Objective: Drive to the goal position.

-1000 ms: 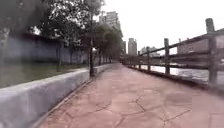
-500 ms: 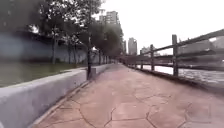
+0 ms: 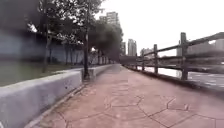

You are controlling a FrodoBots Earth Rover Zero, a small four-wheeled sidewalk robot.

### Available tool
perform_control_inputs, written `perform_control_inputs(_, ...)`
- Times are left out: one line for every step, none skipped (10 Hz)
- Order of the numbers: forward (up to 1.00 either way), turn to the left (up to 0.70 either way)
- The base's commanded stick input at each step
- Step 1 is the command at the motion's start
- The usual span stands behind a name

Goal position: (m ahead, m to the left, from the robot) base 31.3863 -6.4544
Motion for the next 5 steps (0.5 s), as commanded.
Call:
perform_control_inputs(1.0,0.0)
perform_control_inputs(1.0,0.0)
perform_control_inputs(1.0,0.0)
perform_control_inputs(1.0,0.0)
perform_control_inputs(1.0,0.0)
